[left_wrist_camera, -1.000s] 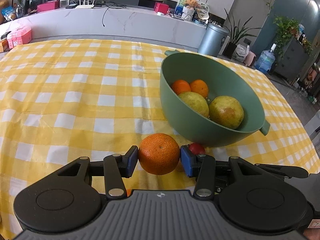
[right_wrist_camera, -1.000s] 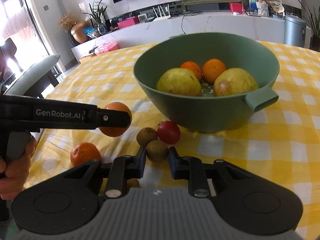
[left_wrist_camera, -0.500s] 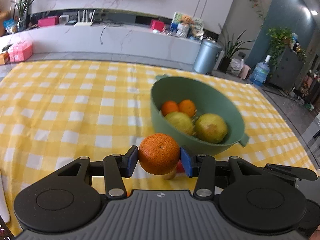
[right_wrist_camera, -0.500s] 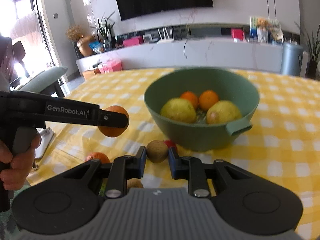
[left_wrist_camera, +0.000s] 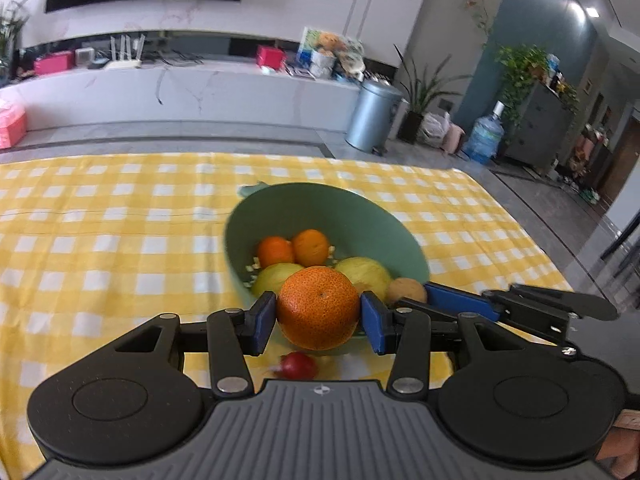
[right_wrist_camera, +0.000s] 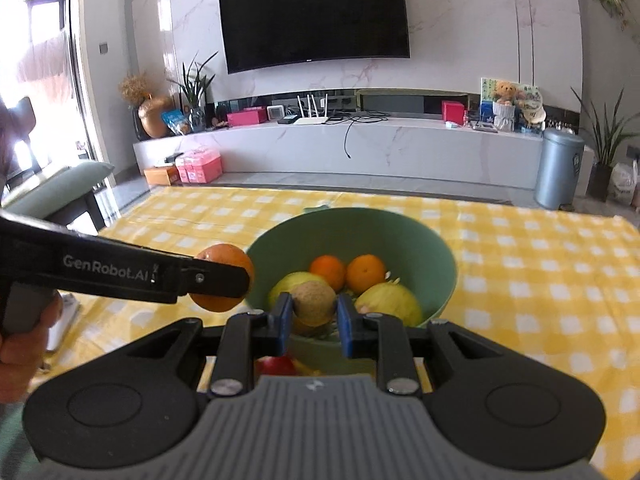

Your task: Organize fruits

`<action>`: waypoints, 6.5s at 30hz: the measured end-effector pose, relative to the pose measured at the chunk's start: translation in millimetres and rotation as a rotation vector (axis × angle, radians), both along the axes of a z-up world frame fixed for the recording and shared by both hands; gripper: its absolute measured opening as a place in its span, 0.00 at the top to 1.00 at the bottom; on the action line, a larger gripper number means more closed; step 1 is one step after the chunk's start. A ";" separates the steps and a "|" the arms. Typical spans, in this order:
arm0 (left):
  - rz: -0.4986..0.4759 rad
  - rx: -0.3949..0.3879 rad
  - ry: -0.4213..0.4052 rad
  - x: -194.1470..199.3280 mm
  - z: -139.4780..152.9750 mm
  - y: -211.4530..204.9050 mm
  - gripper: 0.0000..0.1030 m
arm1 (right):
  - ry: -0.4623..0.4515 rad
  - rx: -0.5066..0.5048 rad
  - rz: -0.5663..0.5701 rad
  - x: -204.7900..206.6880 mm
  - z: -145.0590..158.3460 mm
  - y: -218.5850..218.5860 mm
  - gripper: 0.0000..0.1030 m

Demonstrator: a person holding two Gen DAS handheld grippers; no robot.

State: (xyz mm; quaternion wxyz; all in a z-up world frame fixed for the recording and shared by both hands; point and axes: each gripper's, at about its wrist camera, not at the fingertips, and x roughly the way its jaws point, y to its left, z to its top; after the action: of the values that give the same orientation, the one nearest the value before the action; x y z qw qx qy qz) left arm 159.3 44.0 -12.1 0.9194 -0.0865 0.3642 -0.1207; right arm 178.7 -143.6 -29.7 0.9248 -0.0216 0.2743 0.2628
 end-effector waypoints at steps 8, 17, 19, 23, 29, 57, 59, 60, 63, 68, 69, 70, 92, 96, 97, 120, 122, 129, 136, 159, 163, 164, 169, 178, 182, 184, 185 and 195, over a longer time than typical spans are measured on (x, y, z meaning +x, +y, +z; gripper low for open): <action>-0.061 0.002 0.129 40.4 -9.5 -16.4 0.50 | 0.082 -0.096 0.067 36.6 -4.7 -1.1 0.81; -0.101 0.031 0.222 62.7 -25.0 -23.9 0.50 | 0.241 -0.095 0.131 74.0 -13.4 -8.3 0.80; -0.111 0.036 0.232 64.5 -27.0 -25.2 0.50 | 0.281 -0.097 0.149 79.5 -17.4 -8.0 0.80; -0.112 0.041 0.248 66.4 -30.6 -23.5 0.49 | 0.274 -0.135 0.184 82.0 -18.4 -4.6 0.80; -0.096 0.016 0.259 69.1 -39.3 -19.2 0.49 | 0.274 -0.164 0.215 83.6 -19.0 -0.7 0.80; -0.007 0.034 0.130 28.5 -3.1 -6.5 0.27 | 0.253 -0.148 0.144 75.8 -13.3 0.5 0.51; -0.009 0.045 0.110 19.6 0.7 -7.5 0.27 | 0.236 -0.139 0.131 71.4 -10.7 -0.9 0.42; -0.009 0.050 0.099 15.3 3.0 -8.4 0.27 | 0.225 -0.136 0.122 68.6 -9.2 -1.7 0.38; -0.009 0.055 0.068 1.7 8.8 -9.2 0.27 | 0.205 -0.133 0.094 60.8 -5.7 -3.8 0.35; -0.014 0.034 0.000 -17.6 16.4 -7.3 0.27 | 0.162 -0.086 0.036 39.9 0.3 -15.8 0.33; -0.018 0.032 -0.012 -20.4 17.0 -7.9 0.27 | 0.151 -0.079 0.025 35.6 1.3 -18.2 0.33; -0.023 0.032 -0.022 -23.7 17.8 -8.1 0.27 | 0.139 -0.071 0.013 30.3 2.6 -20.4 0.33; -0.101 0.028 0.159 -71.3 -10.2 0.8 0.27 | 0.214 0.062 -0.096 -55.0 -26.3 -41.0 0.32; -0.045 0.033 0.201 -75.9 -18.0 3.8 0.27 | 0.232 0.051 -0.078 -61.3 -31.6 -38.0 0.34; -0.039 0.035 0.205 -77.0 -19.6 3.8 0.27 | 0.236 0.042 -0.070 -63.1 -33.5 -36.0 0.38; -0.020 0.097 0.256 -87.6 -31.7 2.1 0.28 | 0.311 -0.200 0.225 -62.2 -72.1 30.9 0.51; -0.019 0.093 0.254 -88.3 -31.0 2.8 0.28 | 0.307 -0.206 0.230 -63.0 -72.4 31.3 0.52; 0.011 0.059 0.232 -91.7 -25.3 12.4 0.28 | 0.309 -0.279 0.287 -70.5 -67.1 31.0 0.64; 0.039 0.011 0.218 -91.6 -23.5 22.2 0.28 | 0.320 -0.360 0.241 -62.1 -49.8 2.9 0.65; 0.004 0.037 0.170 -86.0 -31.4 12.2 0.28 | 0.466 -0.347 0.073 -22.3 -50.7 -34.7 0.45; -0.007 0.077 0.167 -83.4 -36.1 6.0 0.28 | 0.364 -0.337 0.109 -26.5 -43.5 -23.3 0.43; -0.006 0.081 0.166 -83.4 -36.7 5.9 0.28 | 0.340 -0.339 0.124 -27.2 -43.3 -18.6 0.43; 0.015 0.088 0.138 -84.4 -37.4 9.9 0.28 | 0.312 -0.321 0.184 -22.1 -48.5 -1.1 0.43; 0.065 0.145 0.086 -80.9 -37.3 10.1 0.28 | 0.319 -0.315 0.213 -16.5 -60.4 14.8 0.51; 0.107 0.152 0.101 -77.3 -40.3 15.1 0.28 | 0.276 -0.316 0.200 -24.4 -57.4 11.3 0.53; 0.139 0.168 0.101 -75.5 -41.0 16.4 0.28 | 0.271 -0.274 0.160 -25.1 -52.1 2.0 0.54; 0.158 0.184 0.103 -74.1 -41.4 16.5 0.28 | 0.275 -0.240 0.129 -23.7 -49.3 -4.9 0.55; 0.232 0.255 0.209 -52.7 -61.1 16.6 0.28 | 0.388 0.008 -0.201 6.8 -48.1 -62.7 0.63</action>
State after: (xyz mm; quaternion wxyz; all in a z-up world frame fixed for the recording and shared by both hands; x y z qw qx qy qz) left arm 106.6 60.7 -73.2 0.8879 -0.0230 0.4576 0.0428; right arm 185.5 -206.3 -77.9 0.8763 0.0606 0.4469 0.1697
